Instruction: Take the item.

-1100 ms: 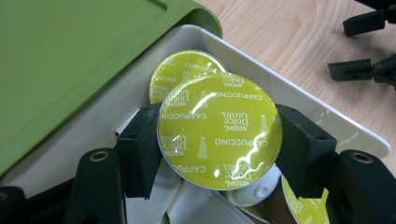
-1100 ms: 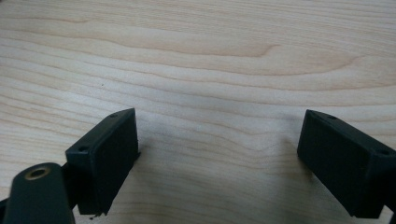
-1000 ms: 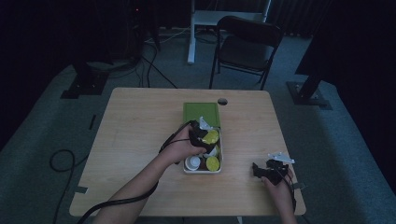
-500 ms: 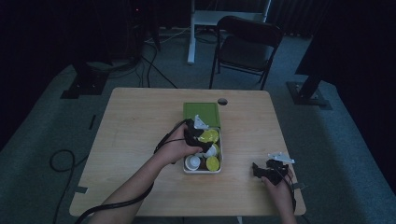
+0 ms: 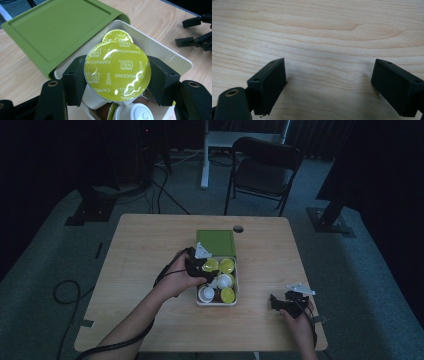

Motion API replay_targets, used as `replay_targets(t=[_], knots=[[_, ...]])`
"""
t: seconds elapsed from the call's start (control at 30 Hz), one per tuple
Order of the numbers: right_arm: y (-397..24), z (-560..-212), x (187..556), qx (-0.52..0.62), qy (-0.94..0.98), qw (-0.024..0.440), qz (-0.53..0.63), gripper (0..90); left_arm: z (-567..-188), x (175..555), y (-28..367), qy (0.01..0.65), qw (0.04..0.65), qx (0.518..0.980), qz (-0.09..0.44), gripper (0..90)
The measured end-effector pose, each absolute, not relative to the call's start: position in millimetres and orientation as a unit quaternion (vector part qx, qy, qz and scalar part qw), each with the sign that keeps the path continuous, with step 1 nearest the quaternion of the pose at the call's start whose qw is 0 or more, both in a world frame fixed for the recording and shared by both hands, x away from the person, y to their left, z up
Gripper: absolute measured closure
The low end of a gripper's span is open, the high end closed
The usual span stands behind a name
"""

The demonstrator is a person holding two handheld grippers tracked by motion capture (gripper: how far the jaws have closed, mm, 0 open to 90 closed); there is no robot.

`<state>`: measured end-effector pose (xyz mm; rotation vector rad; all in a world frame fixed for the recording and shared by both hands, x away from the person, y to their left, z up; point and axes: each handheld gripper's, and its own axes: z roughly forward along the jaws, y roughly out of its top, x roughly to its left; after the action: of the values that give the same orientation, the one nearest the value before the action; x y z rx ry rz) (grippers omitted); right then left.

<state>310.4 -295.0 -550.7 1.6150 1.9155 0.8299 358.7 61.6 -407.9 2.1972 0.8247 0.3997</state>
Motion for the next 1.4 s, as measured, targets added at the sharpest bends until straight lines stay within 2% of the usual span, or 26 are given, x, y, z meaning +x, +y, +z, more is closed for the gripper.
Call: replay_targets(t=[0.8,1.4], knots=[[-295,-551,310,0.593,0.703,0.248,0.305,12.0,-423,344,130,0.382,0.372,0.824,0.190,37.8],[-295,-551,310,0.593,0.703,0.248,0.304,12.0,-452,332,173,0.429,0.363,0.802,0.201,37.8]])
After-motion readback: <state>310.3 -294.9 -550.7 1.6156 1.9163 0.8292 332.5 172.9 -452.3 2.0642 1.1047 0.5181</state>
